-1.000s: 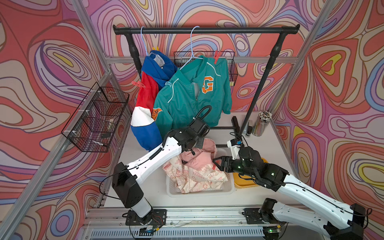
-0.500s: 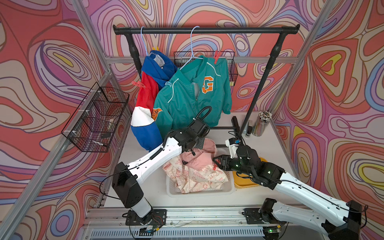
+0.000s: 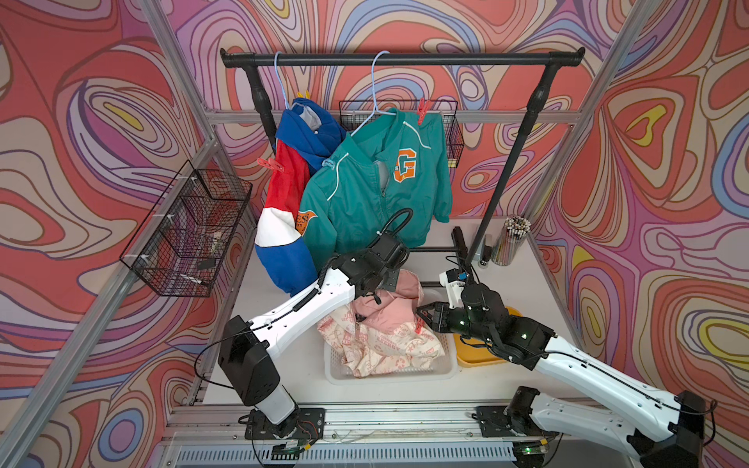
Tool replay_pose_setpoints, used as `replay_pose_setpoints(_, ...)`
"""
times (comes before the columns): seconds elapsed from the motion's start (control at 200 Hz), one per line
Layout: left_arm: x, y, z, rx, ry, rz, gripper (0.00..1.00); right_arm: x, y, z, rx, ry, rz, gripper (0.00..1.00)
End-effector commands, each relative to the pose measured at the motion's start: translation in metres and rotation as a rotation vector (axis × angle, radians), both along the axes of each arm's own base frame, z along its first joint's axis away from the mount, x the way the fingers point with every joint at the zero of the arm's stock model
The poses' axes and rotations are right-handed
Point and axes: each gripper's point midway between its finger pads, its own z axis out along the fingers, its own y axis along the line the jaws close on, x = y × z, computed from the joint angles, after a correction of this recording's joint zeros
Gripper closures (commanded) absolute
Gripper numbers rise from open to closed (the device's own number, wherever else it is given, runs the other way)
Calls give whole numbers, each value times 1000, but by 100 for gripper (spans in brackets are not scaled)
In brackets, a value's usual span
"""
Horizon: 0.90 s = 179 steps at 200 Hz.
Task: Remove the clothespins securing jackets to the hanger
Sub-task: Remove the clothespin from the hanger.
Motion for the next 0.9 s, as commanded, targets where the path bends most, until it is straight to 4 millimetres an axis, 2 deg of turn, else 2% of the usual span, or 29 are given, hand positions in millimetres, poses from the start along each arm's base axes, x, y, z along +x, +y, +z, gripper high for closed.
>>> replay_pose_setpoints(0.0,2,-6,-5,-41,9,14,100,0,-1,-5,-1,7,-1,81)
replay_pose_setpoints(0.075,2,-6,-4,-42,9,14,100,-1,-1,-4,1,5,1,88)
replay_pose_setpoints(0.386,1,-7,-7,-45,14,10,100,4,-9,4,-29,-31,-28,100)
replay_pose_setpoints(0.501,0,-8,-8,-50,19,7,100,11,-20,13,-70,-71,-78,100)
replay_pose_setpoints(0.641,-1,-8,-10,-49,24,5,100,23,-34,36,-95,-137,-157,100)
replay_pose_setpoints(0.776,-2,-7,-9,-49,21,6,100,32,-59,51,-161,-185,-268,100)
replay_pose_setpoints(0.891,-2,-5,-8,-51,16,5,100,36,-98,39,-256,-157,-385,100)
